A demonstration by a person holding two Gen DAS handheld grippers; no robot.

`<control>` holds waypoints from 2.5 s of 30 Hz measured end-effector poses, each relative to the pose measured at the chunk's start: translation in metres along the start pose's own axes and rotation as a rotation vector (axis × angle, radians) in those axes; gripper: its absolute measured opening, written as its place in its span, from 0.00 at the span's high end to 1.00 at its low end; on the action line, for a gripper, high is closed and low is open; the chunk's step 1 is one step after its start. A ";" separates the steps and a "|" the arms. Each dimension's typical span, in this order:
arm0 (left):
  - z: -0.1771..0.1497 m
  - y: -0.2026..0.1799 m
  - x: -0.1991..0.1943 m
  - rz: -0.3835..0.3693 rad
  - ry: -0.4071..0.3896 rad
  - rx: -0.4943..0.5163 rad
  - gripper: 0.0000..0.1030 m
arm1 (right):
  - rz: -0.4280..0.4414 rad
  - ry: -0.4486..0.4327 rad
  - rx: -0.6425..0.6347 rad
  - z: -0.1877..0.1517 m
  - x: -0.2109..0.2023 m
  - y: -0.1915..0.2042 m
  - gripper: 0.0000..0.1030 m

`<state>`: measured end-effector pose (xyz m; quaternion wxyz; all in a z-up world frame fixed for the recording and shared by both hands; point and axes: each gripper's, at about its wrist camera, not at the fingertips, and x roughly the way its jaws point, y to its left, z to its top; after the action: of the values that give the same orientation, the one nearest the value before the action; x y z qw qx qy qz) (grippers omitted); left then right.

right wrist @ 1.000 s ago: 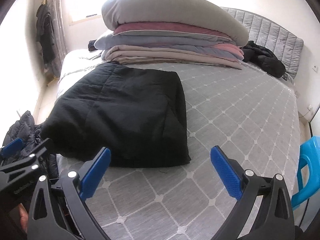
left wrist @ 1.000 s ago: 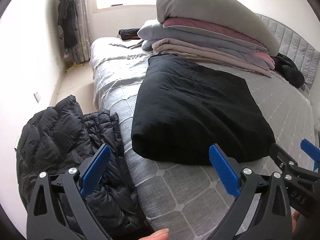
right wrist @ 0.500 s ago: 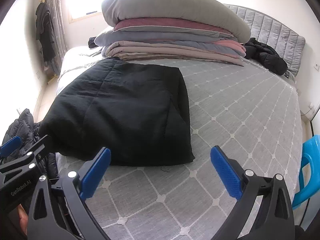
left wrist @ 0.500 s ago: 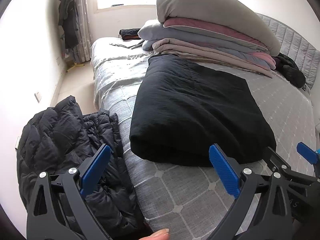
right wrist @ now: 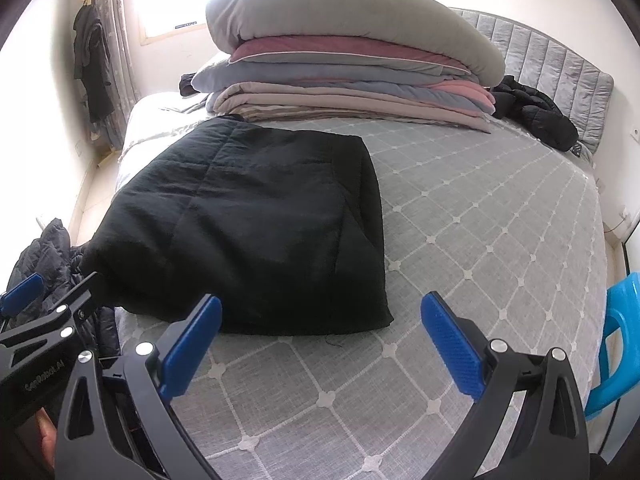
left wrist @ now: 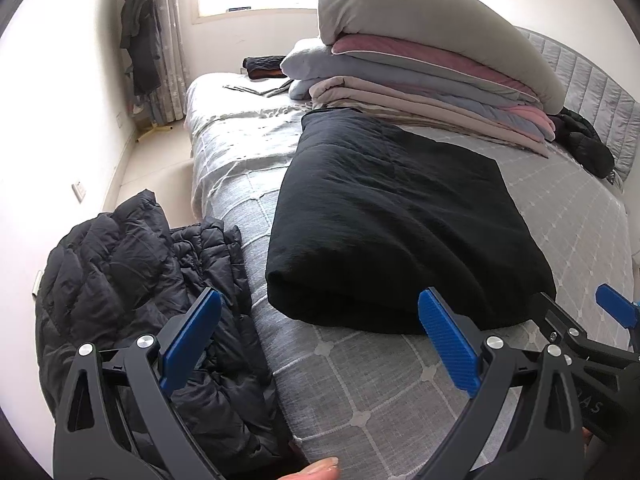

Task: Fold large clothes

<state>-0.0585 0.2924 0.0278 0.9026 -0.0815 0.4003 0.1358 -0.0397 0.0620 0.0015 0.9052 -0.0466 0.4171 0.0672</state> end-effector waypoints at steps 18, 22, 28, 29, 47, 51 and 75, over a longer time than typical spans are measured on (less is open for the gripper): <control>-0.001 -0.001 0.002 0.006 0.009 0.007 0.08 | -0.016 0.013 -0.016 0.000 -0.001 0.003 0.07; -0.001 -0.002 0.003 0.007 0.012 0.014 0.08 | -0.020 0.018 -0.014 0.000 0.001 0.002 0.07; -0.001 -0.003 0.003 0.007 0.014 0.020 0.08 | -0.024 0.023 -0.013 0.000 0.001 0.000 0.07; -0.001 -0.004 0.003 0.006 0.013 0.021 0.08 | -0.023 0.022 -0.012 0.000 0.001 -0.001 0.07; -0.001 -0.020 0.006 -0.043 0.051 0.061 0.07 | -0.039 0.006 0.017 0.006 -0.004 -0.019 0.07; -0.002 -0.024 0.005 -0.056 0.052 0.056 0.07 | -0.043 0.004 0.023 0.005 -0.007 -0.024 0.07; -0.002 -0.035 0.003 -0.056 0.060 0.064 0.07 | -0.041 -0.005 0.030 0.003 -0.018 -0.035 0.07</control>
<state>-0.0468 0.2590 0.0255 0.8959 -0.0679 0.4286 0.0950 -0.0434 0.0262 0.0182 0.9081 -0.0416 0.4145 0.0424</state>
